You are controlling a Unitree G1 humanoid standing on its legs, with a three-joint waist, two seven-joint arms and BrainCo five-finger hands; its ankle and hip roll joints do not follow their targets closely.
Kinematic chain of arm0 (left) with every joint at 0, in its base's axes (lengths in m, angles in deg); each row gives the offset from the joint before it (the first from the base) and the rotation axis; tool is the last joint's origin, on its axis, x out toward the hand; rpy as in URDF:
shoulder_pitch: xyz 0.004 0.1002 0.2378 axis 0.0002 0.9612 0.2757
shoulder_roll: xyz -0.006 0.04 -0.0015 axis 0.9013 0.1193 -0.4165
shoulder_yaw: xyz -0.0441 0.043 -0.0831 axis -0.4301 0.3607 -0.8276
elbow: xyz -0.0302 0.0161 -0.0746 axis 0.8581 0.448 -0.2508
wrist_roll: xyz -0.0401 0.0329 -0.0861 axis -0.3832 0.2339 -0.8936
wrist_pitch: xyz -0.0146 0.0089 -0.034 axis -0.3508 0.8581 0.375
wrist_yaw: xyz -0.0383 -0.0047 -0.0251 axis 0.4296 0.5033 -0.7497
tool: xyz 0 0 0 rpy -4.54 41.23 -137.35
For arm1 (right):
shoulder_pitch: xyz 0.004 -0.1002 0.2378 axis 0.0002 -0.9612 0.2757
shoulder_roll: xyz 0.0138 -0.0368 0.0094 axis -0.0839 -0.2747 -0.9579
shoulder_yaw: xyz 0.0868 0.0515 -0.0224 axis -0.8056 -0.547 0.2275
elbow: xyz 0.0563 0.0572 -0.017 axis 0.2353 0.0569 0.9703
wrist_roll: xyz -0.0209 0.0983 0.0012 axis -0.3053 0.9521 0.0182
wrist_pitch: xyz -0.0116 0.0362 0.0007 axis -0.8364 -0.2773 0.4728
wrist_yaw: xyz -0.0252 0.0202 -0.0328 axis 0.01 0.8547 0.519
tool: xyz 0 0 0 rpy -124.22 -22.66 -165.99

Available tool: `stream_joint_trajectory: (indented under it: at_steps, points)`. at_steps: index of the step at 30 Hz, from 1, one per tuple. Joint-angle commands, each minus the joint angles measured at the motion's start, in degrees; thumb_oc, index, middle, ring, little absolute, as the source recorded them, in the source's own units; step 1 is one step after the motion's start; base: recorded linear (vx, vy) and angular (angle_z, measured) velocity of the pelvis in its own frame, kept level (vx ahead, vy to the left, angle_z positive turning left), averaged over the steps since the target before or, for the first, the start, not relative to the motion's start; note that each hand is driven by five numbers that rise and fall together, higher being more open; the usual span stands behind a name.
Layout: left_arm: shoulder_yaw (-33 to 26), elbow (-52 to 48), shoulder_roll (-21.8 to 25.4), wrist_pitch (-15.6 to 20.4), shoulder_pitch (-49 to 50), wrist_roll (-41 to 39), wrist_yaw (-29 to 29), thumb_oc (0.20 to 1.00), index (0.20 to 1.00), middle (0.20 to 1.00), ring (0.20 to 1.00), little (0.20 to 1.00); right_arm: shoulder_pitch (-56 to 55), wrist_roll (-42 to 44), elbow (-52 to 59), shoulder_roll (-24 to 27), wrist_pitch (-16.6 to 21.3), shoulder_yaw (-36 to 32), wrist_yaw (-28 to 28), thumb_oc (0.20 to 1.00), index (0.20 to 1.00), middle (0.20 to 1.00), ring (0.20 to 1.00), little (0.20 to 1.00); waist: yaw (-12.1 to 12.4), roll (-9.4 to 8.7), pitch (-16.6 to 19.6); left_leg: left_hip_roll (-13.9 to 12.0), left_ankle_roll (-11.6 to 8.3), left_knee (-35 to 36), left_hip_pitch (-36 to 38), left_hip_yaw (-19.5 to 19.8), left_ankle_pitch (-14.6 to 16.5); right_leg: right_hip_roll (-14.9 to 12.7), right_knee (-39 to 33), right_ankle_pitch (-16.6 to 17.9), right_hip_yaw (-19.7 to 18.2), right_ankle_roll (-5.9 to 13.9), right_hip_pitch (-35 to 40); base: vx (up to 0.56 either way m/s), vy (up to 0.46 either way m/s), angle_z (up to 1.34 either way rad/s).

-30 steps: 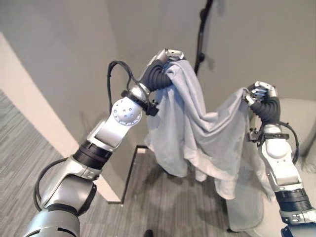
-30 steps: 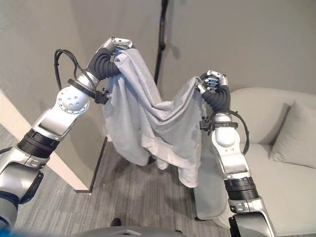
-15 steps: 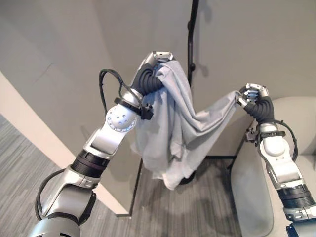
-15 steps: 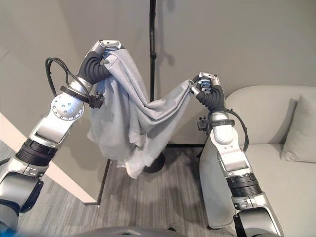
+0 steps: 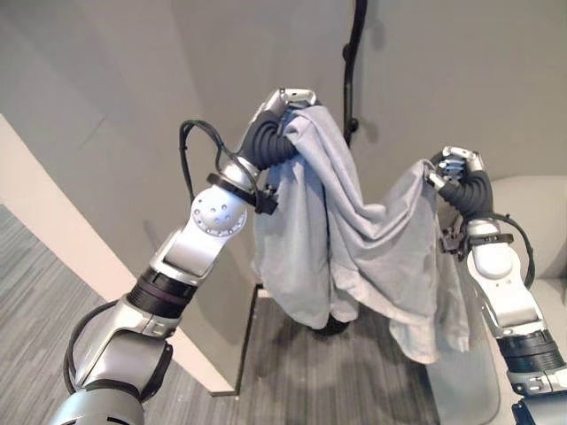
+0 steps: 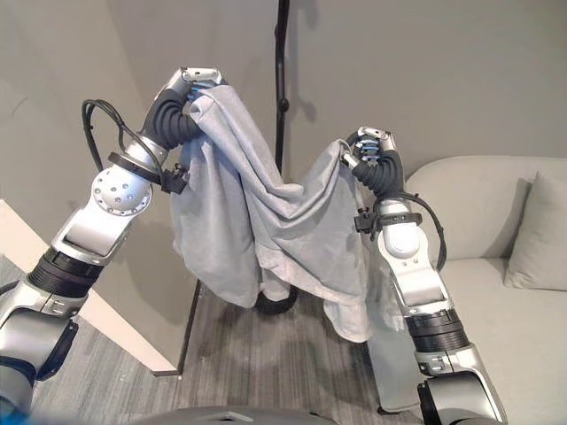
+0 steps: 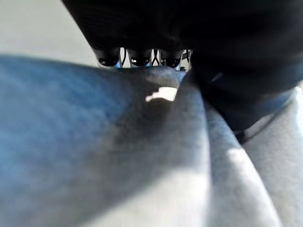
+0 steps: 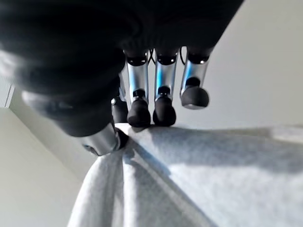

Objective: Hang the clothes on the sofa on the clothes rack.

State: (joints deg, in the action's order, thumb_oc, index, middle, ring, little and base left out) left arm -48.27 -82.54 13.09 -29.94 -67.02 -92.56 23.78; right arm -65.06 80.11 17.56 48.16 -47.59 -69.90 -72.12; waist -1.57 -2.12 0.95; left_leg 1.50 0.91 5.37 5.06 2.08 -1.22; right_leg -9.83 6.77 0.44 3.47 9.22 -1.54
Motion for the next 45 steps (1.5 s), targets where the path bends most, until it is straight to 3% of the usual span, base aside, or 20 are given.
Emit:
stream_joint_trajectory:
  at_steps: [1, 4, 5, 6, 8, 9, 10, 13, 24, 32, 34, 35, 36, 37, 40, 42, 44, 45]
  points:
    - [-1.8, 1.8, 1.1, 1.6, -4.3, 0.7, -0.3, 0.2, 0.2, 0.2, 0.2, 0.2, 3.4, -0.6, 1.6, -0.5, 1.9, -2.0, 0.9, 0.2, 0.2, 0.2, 0.2, 0.2, 1.0, -0.99, 1.9, 0.7, 1.39, -2.9, 0.6, 0.4, 5.6, -1.9, 7.7, 8.8, -4.0, 2.72, -7.1, 0.11, 0.064, 0.09]
    - [-2.5, 1.2, 1.2, 1.5, -3.5, 1.4, -0.1, 0.2, 0.2, 0.2, 0.2, 0.2, 3.4, -0.8, 1.8, -0.3, 2.1, -2.3, 0.9, 0.2, 0.2, 0.2, 0.2, 0.2, 0.8, -0.75, 1.9, 0.3, 1.24, -2.0, 1.9, 0.6, 5.8, -0.6, 5.0, 8.0, -3.6, 2.12, -8.5, 0.12, -0.003, 0.1]
    - [-2.5, 0.8, 1.4, 1.5, -3.5, 1.6, -0.2, 0.2, 0.2, 0.2, 0.2, 0.2, 3.7, -0.5, 1.9, -0.1, 2.5, -2.9, 1.5, 0.2, 0.2, 0.2, 0.2, 0.2, 0.5, -0.97, 1.2, 0.4, 0.98, -1.6, 2.8, 1.3, 6.1, 0.5, 0.2, 7.8, -2.8, 2.22, -10.7, 0.25, -0.032, 0.16]
    - [-2.7, 0.6, 1.4, 1.7, -3.5, 2.2, -0.5, 0.2, 0.2, 0.2, 0.2, 0.2, 4.1, -0.6, 2.1, 0.5, 2.8, -3.4, 1.8, 0.2, 0.2, 0.2, 0.2, 0.2, -0.1, -0.94, 0.1, 0.4, 0.64, -1.9, 3.5, 2.5, 6.8, 1.9, -5.3, 9.1, -2.6, 2.91, -11.7, 0.23, -0.039, 0.3]
    - [-2.6, 0.6, 1.5, 1.9, -3.5, 3.1, -0.8, 0.2, 0.2, 0.2, 0.2, 0.2, 4.3, -0.8, 2.4, 1.2, 2.9, -3.9, 2.0, 0.2, 0.2, 0.2, 0.2, 0.2, -0.6, -1.48, -0.6, 1.1, 0.35, -2.5, 3.8, 3.4, 6.9, 2.5, -8.4, 11.0, -2.7, 3.87, -12.3, 0.12, -0.041, 0.36]
    - [-2.7, 0.5, 1.6, 2.1, -3.7, 3.1, -0.8, 0.2, 0.2, 0.2, 0.2, 0.2, 4.1, -0.8, 2.9, 1.5, 3.1, -4.6, 2.0, 0.2, 0.2, 0.2, 0.2, 0.2, -0.6, -1.57, -0.3, 1.0, 0.27, -2.2, 4.1, 3.7, 7.7, 3.0, -10.4, 10.3, -3.2, 4.26, -11.3, 0.13, -0.133, 0.6]
    - [-2.9, 0.1, 1.8, 2.2, -3.4, 3.0, -0.7, 0.2, 0.2, 0.2, 0.2, 0.2, 3.9, -0.8, 3.3, 2.1, 3.0, -5.3, 1.7, 0.2, 0.2, 0.2, 0.2, 0.2, -0.8, -2.6, 0.9, 1.5, -0.16, -1.5, 4.3, 3.9, 7.6, 2.2, -11.1, 12.7, -3.5, 4.55, -10.2, 0.19, -0.163, 0.73]
    - [-2.5, -0.1, 1.7, 2.2, -3.1, 2.7, -0.9, 0.2, 0.2, 0.2, 0.2, 0.2, 3.1, -0.3, 4.0, 2.7, 3.4, -6.4, 1.6, 0.2, 0.2, 0.2, 0.2, 0.2, -1.4, -2.79, 2.9, -0.4, -0.97, -0.6, 5.0, 4.7, 7.8, 2.4, -10.7, 13.7, -3.7, 4.42, -9.3, 0.22, -0.181, 0.79]
    - [-2.7, 0.7, 1.6, 1.7, -3.0, 2.3, -1.7, 0.2, 0.2, 0.2, 0.2, 0.2, 2.5, 1.4, 4.8, 4.3, 5.1, -7.6, 1.5, 0.2, 0.2, 0.2, 0.2, 0.2, -3.0, -0.55, 7.8, -9.2, -5.39, -0.4, 7.7, 4.3, 9.1, 6.3, -10.5, 7.8, 1.1, 0.88, -4.3, 0.16, -0.17, 0.22]
    - [-4.8, 0.0, 2.6, 1.4, -1.3, 2.0, -1.7, 0.2, 0.2, 0.2, 0.2, 0.2, 3.0, 2.8, 4.5, 3.9, 5.7, -6.4, 0.3, 0.2, 0.2, 0.2, 0.2, 0.2, -1.9, 0.83, 8.8, -11.9, -6.93, -0.8, 9.9, 3.5, 9.0, 8.6, -11.2, 4.7, 2.0, -0.77, -0.4, 0.06, -0.102, 0.03]
    - [-5.6, -0.7, 2.9, 1.4, -0.8, 1.6, -1.6, 0.2, 0.2, 0.2, 0.2, 0.2, 3.4, 3.6, 4.4, 3.9, 5.9, -5.7, -0.1, 0.2, 0.2, 0.2, 0.2, 0.2, -1.8, 1.33, 8.3, -12.4, -7.27, -4.7, 8.7, 3.9, 8.4, 9.1, -11.2, 3.8, 2.1, -1.45, 0.4, 0.01, -0.075, -0.01]
    - [-5.7, -0.8, 2.8, 1.5, -0.8, 1.6, -1.6, 0.2, 0.2, 0.2, 0.2, 0.2, 3.4, 3.8, 4.6, 3.8, 6.0, -5.5, -0.2, 0.2, 0.2, 0.2, 0.2, 0.2, -1.7, 1.37, 8.0, -12.4, -7.45, -6.9, 7.7, 4.0, 7.5, 9.3, -11.1, 3.5, 1.9, -1.84, 0.7, -0.09, -0.066, -0.03]
    - [-5.4, -1.3, 2.9, 1.4, -1.5, 1.4, -1.6, 0.2, 0.2, 0.2, 0.2, 0.2, 3.6, 4.3, 5.4, 3.9, 6.5, -5.9, -0.1, 0.2, 0.2, 0.2, 0.2, 0.2, -1.7, 0.5, 5.9, -10.9, -8.74, -16.1, 1.9, 5.6, 3.5, 8.8, -11.3, 3.2, 2.2, -2.84, 1.8, -0.12, -0.039, 0.0]
    - [-5.3, -1.5, 2.9, 1.4, -2.1, 1.3, -1.8, 0.2, 0.2, 0.2, 0.2, 0.2, 3.7, 4.4, 5.4, 4.1, 6.5, -5.9, 0.1, 0.2, 0.2, 0.2, 0.2, 0.2, -1.7, -0.03, 4.9, -10.4, -9.01, -19.7, -0.6, 5.7, 1.4, 8.3, -11.4, 3.3, 2.2, -3.26, 2.4, -0.12, -0.017, 0.11]
    - [-5.8, -1.7, 2.9, 1.7, -2.9, 0.7, -2.4, 0.2, 0.2, 0.2, 0.2, 0.2, 3.9, 4.2, 5.3, 4.3, 6.5, -6.2, 0.4, 0.2, 0.2, 0.2, 0.2, 0.2, -2.2, -1.02, 3.4, -10.8, -7.61, -23.5, -5.1, 4.0, 2.2, 7.4, -11.5, 2.6, 3.3, -3.24, 3.2, -0.06, 0.019, 0.3]
    - [-5.9, -1.4, 2.8, 1.9, -4.0, 1.0, -2.8, 0.2, 0.2, 0.2, 0.2, 0.2, 4.2, 3.6, 5.4, 4.4, 6.3, -6.6, 0.9, 0.2, 0.2, 0.2, 0.2, 0.2, -2.0, -2.19, 2.8, -10.5, -6.25, -19.6, -7.7, 1.2, 5.9, 5.9, -11.5, 2.6, 3.8, -2.63, 3.2, -0.03, 0.059, 0.38]
    - [-5.8, -1.0, 2.7, 2.2, -4.7, 1.0, -2.9, 0.2, 0.2, 0.2, 0.2, 0.2, 4.3, 3.5, 5.5, 4.2, 6.5, -6.9, 1.1, 0.2, 0.2, 0.2, 0.2, 0.2, -1.6, -1.91, 2.5, -9.4, -6.3, -13.8, -8.7, 0.1, 4.8, 5.4, -11.5, 2.9, 3.8, -2.15, 3.1, -0.01, 0.17, 0.25]
    - [-5.8, -0.8, 2.5, 2.7, -4.1, 0.8, -2.9, 0.2, 0.2, 0.2, 0.2, 0.2, 3.8, 3.3, 5.5, 4.3, 6.8, -7.5, 1.0, 0.2, 0.2, 0.2, 0.2, 0.2, -1.5, -0.38, 2.7, -8.1, -6.3, -7.8, -7.9, -0.3, 3.8, 5.4, -11.2, 2.4, 3.9, -1.58, 2.6, 0.0, 0.185, -0.01]
